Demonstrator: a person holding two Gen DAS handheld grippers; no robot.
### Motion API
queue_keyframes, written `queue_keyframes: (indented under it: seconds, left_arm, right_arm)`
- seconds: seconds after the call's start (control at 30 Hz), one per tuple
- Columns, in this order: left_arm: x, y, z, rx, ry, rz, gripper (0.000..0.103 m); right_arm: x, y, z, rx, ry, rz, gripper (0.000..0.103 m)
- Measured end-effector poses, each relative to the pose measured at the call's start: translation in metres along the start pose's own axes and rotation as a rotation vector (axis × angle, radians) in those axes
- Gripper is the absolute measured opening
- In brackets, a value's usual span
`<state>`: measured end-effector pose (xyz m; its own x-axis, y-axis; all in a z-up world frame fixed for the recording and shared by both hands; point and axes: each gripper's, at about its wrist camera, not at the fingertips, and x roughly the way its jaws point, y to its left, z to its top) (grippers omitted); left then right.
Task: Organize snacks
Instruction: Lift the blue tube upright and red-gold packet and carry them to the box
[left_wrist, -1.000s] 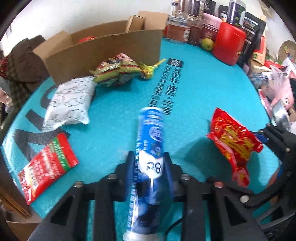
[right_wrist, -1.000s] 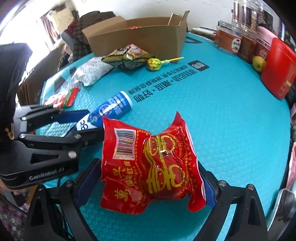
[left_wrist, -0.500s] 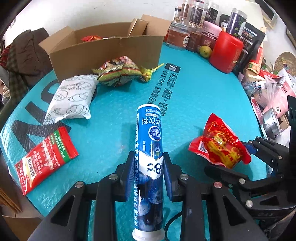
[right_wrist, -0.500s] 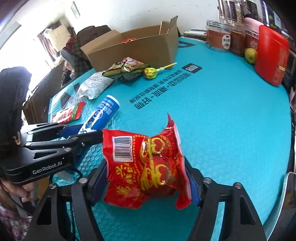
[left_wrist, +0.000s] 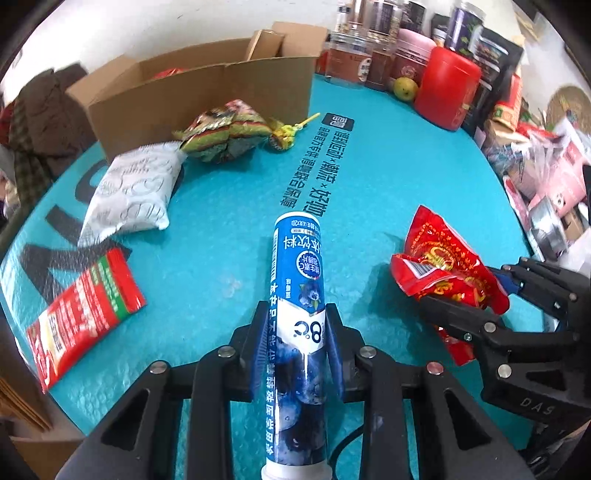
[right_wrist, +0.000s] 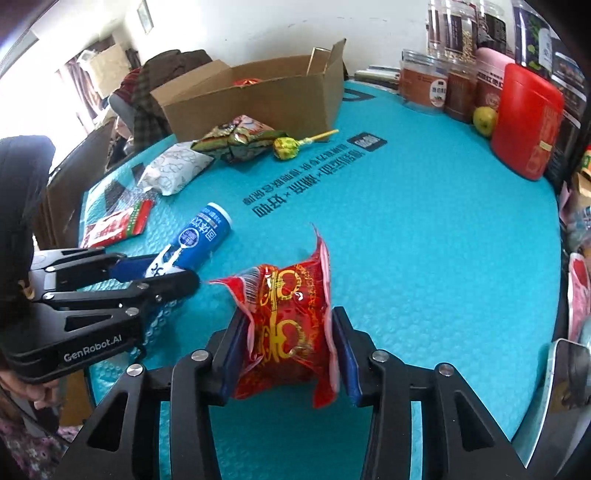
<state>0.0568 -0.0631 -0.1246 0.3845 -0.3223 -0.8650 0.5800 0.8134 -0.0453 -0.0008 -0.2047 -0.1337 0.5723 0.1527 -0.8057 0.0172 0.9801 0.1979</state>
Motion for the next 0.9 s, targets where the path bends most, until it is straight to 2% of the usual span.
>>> queue_keyframes:
  seconds: [0.1,0.2,0.33,0.47,0.7,0.9]
  left_arm:
    - [0.003,-0.003,0.001,0.013,-0.019,0.014,0.028]
    - [0.003,0.000,0.002,-0.010,-0.028,-0.003,0.028]
    - [-0.005,0.002,-0.001,-0.013,-0.064,0.021,0.028]
    - [-0.016,0.007,0.000,-0.036,-0.081,-0.009,0.028]
    - [-0.041,0.009,0.004,-0.021,-0.151,0.008,0.028]
    - [-0.061,0.014,0.009,-0.032,-0.211,-0.010,0.028]
  right_arm:
    - [0.003,-0.003,-0.001,0.008,-0.004,0.014,0.045]
    - [0.003,-0.002,-0.001,0.014,-0.010,0.014,0.045]
    - [0.001,-0.006,-0.001,0.082,-0.015,0.015,0.043]
    - [-0.003,-0.007,-0.002,0.098,-0.010,0.045,0.043]
    - [-0.017,0.001,0.005,0.086,-0.043,0.077,0.043]
    - [-0.031,0.015,0.019,0.034,-0.082,0.086,0.043]
